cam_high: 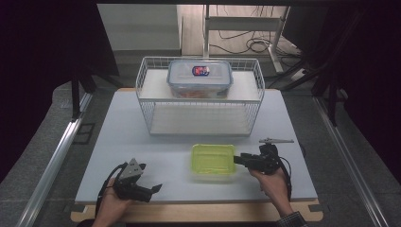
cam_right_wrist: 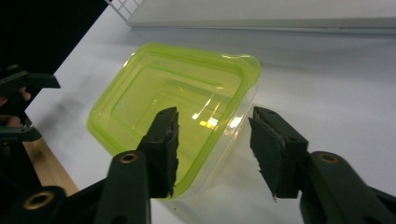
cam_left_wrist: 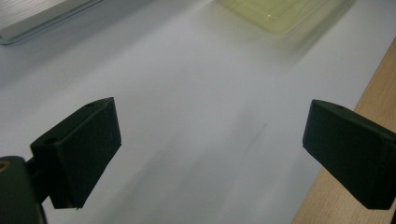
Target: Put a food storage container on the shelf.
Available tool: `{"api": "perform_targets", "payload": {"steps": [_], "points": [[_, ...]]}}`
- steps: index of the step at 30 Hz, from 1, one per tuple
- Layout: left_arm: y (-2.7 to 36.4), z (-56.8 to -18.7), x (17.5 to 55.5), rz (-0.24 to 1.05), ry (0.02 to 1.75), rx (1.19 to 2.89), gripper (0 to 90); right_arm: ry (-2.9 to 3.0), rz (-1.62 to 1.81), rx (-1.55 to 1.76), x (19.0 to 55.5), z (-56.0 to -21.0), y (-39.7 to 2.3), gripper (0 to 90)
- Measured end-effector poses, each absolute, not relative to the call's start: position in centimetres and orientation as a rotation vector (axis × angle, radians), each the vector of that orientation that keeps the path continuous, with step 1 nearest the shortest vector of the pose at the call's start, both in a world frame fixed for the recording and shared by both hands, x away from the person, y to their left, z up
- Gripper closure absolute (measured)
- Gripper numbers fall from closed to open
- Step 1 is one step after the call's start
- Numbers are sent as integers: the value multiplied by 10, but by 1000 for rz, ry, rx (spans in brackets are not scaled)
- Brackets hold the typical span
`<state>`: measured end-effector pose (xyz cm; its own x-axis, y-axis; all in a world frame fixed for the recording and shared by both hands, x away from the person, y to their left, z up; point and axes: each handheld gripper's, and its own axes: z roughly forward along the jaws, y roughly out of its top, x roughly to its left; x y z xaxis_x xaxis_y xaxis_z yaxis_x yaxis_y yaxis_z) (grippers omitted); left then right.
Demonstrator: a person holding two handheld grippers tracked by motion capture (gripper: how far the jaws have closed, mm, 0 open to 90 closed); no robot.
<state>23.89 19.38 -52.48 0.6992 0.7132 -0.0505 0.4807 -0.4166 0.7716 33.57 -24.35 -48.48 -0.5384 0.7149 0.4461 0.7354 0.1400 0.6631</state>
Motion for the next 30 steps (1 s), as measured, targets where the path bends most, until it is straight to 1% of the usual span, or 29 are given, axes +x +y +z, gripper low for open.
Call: {"api": "perform_targets", "payload": {"steps": [4,11,13,21,23,30], "points": [[194,-525,239,366,909,2096,42,-2276,-1353,-1529,344,-490,-242,564],[193,-525,239,364,906,2098,42,-2151,-1295,-1564,357,-504,-240,648],[193,-525,239,363,906,2098,42,-2124,-1265,-1577,360,-506,-239,659],[193,-525,239,364,904,2096,43,-1942,-1213,-1611,369,-511,-240,789],[194,-525,239,366,906,2096,43,-1928,-1224,-1589,369,-512,-238,801],[194,-524,239,368,908,2091,43,-1953,-1258,-1536,367,-509,-234,803]]}}
